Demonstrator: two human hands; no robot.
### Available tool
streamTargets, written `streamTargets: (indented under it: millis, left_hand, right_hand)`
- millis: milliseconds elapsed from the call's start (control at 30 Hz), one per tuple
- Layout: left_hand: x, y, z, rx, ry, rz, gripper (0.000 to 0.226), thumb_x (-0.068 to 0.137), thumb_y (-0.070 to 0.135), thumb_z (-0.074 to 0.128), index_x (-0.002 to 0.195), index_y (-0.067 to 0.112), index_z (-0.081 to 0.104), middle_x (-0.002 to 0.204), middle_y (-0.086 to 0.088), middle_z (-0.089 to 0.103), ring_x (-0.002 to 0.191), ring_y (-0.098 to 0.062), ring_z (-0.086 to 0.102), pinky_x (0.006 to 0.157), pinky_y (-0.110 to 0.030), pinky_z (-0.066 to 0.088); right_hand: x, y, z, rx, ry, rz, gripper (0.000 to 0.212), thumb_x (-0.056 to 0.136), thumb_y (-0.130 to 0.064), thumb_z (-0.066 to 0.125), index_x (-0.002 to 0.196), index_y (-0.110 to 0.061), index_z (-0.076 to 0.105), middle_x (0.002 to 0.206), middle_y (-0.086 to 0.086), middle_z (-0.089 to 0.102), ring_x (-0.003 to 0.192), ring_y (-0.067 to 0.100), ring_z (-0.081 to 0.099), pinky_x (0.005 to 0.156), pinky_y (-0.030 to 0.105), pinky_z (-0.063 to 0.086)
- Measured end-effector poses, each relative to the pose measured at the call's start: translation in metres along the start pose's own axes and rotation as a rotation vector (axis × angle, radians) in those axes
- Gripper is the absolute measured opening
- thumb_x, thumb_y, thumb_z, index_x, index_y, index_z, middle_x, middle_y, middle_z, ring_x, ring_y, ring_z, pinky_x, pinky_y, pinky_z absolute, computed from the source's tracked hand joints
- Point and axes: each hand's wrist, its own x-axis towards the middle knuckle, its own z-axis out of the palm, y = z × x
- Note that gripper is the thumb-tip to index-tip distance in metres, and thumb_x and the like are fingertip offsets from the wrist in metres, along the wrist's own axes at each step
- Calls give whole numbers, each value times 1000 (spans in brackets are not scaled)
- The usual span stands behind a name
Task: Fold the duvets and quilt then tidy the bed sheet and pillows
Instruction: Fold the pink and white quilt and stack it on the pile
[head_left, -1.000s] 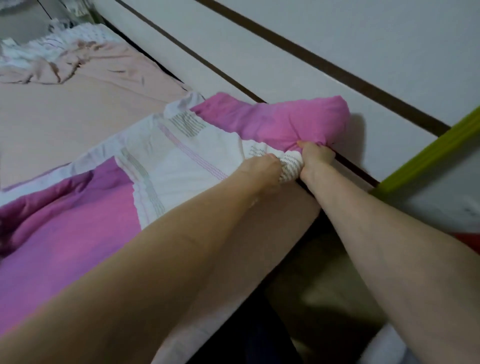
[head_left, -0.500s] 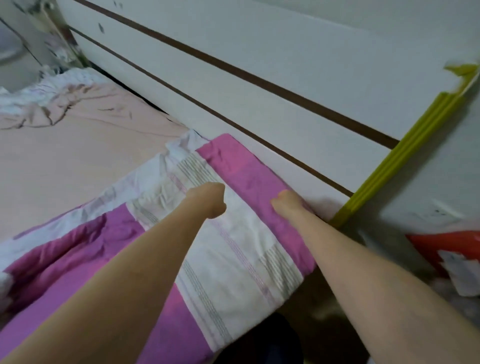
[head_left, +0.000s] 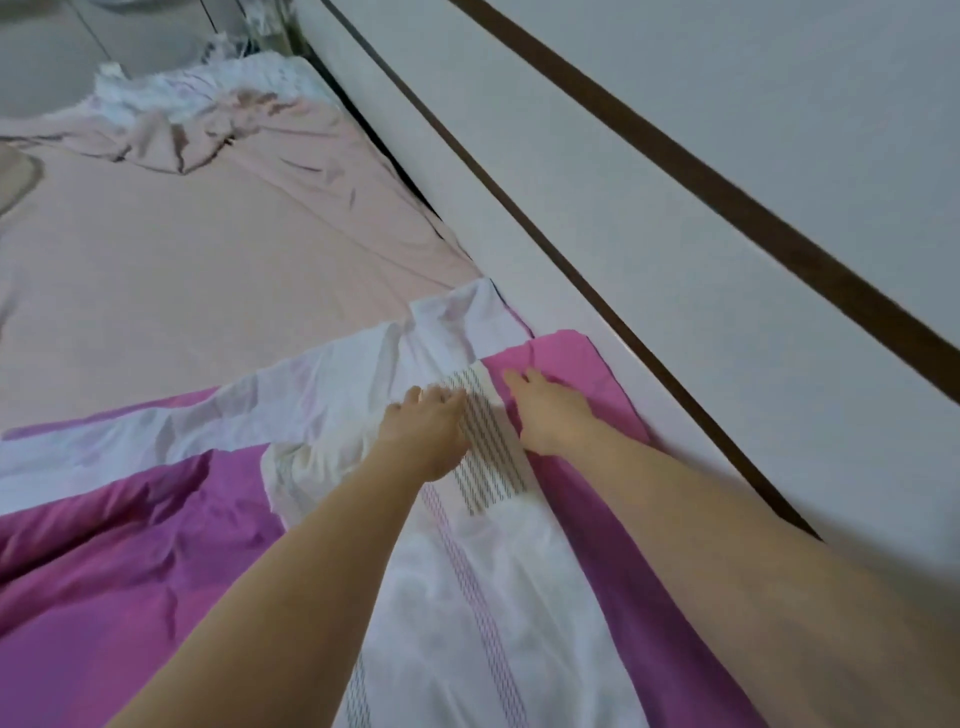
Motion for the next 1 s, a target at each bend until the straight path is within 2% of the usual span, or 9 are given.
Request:
streamTargets:
  millis: [67,167,300,367,467,600,733,900,1000]
  left_hand:
    - [13,-8,24,36,-59,-14,89,88,59,50,154,23,2,161,-7,1,147,-33,3,115,-57,12]
    - [28,-11,59,51,-34,-94,113,82,66,54,151,8,-14,159,-12,-16,147,-34,-9,115,-58,8]
    - [59,-22,87,-25,19,-176,79,95,45,48,149,-4,15,156,-25,11,146,-35,11,116,-51,14]
    - [68,-30,92,32,80,-117,44,100,28,37,138,6,44,146,-16,37,140,-33,25,114,-48,19]
    - [69,-41,93,-45,220,-30,36,98,17,33,118,20,63,126,0,57,131,-26,35,118,-45,8]
    - [65,-50,80,-175,280,-62,37,98,13,30,107,21,65,115,-2,64,128,-26,42,118,-44,-1]
    - [66,-43,67,-265,338,-117,24,96,10,33,89,17,55,91,-5,66,109,-28,56,119,-42,8]
    - [71,-50,52,-440,467,-191,23,96,10,35,79,17,49,87,-3,61,90,-27,60,116,-37,20]
    - [96,-66,4,-610,674,-333,24,97,15,36,84,11,56,95,-9,65,92,-31,55,83,-38,42]
  right_hand:
    - [26,-2,19,-274,-32,-35,72,89,-20,56,149,-12,17,153,19,23,136,35,31,106,42,32]
    - [43,4,42,-451,93,-151,43,90,-16,51,133,-9,47,139,15,43,130,30,37,109,39,27]
    - [59,15,70,-295,381,-205,20,72,-8,68,91,-12,68,100,10,65,99,29,59,95,41,36]
    - [60,14,79,-194,446,-151,24,75,-5,63,97,-14,65,103,7,66,104,30,58,104,47,22]
    - [50,10,82,-110,512,-6,24,86,-10,55,109,-13,62,122,6,62,125,29,48,114,55,9]
    - [42,12,69,13,447,372,46,92,-38,56,127,-10,45,147,20,34,139,37,27,114,56,13]
    - [42,17,45,194,265,609,74,93,-48,51,146,-5,22,144,22,38,131,38,40,107,50,31]
    - [59,7,4,329,471,462,51,98,-33,49,138,-3,39,123,16,59,109,31,59,85,36,47]
    - [112,10,-44,237,610,320,45,99,-29,49,134,-1,41,122,19,57,108,33,58,80,38,47]
